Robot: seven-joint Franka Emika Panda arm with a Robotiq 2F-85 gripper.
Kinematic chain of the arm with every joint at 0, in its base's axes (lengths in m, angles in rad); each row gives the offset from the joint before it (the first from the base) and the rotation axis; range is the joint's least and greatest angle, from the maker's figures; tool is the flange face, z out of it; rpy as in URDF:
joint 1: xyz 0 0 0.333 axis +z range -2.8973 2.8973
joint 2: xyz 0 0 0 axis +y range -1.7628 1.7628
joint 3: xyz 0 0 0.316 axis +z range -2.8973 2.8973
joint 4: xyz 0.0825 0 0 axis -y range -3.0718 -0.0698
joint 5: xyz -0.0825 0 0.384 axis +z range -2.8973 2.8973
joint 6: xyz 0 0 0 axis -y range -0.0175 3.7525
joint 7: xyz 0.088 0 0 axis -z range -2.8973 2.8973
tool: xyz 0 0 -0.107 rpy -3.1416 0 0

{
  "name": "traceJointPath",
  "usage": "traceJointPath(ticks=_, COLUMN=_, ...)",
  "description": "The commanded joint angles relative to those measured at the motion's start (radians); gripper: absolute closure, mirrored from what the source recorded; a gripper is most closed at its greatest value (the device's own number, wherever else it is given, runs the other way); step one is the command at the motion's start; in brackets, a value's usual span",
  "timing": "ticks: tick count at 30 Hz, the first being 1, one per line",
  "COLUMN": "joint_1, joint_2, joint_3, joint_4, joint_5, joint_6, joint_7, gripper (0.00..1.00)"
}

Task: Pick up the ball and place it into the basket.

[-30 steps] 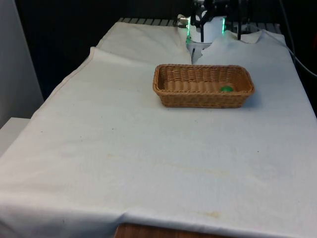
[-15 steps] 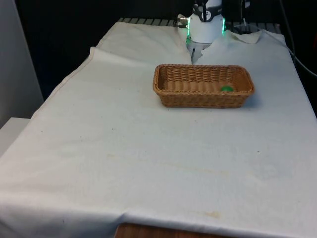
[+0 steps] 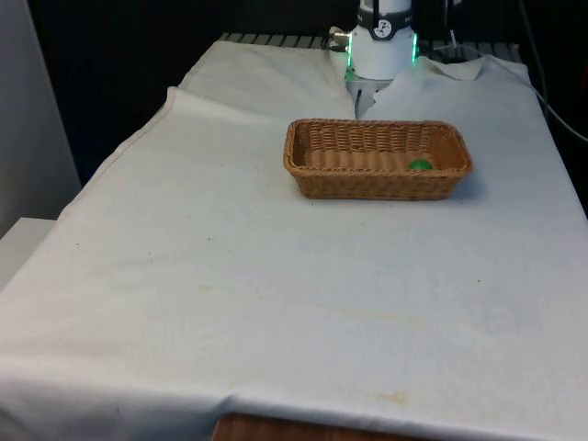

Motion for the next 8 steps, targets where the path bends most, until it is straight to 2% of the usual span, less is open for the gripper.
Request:
traceJointPath(ticks=1, joint_1=0.000, joint_2=0.003, joint_3=0.000, joint_4=0.007, joint_5=-0.004, joint_6=-0.007, joint_7=0.004, gripper=0.00)
traceJointPath(ticks=2, joint_1=-0.004, joint_2=0.014, joint_3=0.001, joint_4=0.027, joint_5=-0.025, joint_6=-0.035, joint_7=0.028, gripper=0.00)
traceJointPath(ticks=8, joint_1=-0.002, joint_2=0.027, joint_3=-0.001, joint_4=0.049, joint_5=-0.026, joint_6=-0.049, joint_7=0.044, gripper=0.00)
